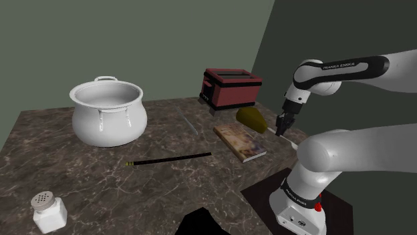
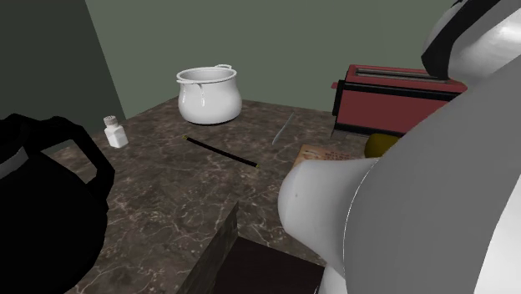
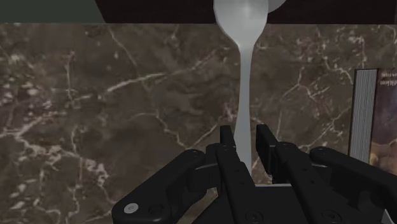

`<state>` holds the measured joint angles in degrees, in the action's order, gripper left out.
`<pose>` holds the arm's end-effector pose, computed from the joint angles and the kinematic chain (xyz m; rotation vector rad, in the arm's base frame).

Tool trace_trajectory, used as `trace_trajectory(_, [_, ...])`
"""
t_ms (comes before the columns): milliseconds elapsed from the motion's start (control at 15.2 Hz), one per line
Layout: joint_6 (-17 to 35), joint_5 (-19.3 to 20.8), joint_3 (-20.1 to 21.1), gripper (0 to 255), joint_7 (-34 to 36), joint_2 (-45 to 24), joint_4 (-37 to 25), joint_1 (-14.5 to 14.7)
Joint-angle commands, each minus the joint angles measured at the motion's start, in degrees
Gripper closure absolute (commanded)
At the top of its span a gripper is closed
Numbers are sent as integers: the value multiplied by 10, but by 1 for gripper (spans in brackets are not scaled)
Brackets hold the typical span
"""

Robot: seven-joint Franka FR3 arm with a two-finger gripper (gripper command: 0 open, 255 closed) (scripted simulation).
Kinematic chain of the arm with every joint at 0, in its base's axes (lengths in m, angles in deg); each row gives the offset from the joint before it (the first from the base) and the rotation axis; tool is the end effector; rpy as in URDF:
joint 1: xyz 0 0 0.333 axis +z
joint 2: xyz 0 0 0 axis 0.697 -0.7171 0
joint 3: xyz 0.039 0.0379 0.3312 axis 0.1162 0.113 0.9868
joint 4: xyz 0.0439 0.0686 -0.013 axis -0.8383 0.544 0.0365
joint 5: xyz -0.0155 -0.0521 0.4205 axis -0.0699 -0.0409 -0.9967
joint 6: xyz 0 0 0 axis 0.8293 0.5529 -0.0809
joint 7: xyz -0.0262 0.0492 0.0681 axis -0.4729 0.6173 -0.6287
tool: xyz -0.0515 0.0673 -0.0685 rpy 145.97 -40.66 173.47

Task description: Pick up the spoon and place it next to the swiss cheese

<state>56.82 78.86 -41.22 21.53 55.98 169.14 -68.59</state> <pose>0.1881 -0.2227 0.3572 -2.8504 0.4946 0.1581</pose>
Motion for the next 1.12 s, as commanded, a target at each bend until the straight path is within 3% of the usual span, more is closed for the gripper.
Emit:
trace_trajectory(0, [18,4,-6,255,-2,-9,9,0])
trace_trajectory(594, [28,6,-9,255,-3,-14,14,0])
trace_trajectory(660, [28,6,-9,0,-3,-14,14,0])
trace_trajectory(990, [28,6,-9,0,-3,-14,14,0])
trace_trajectory(1056, [6,2,-4,0,-3,-9,-3,1])
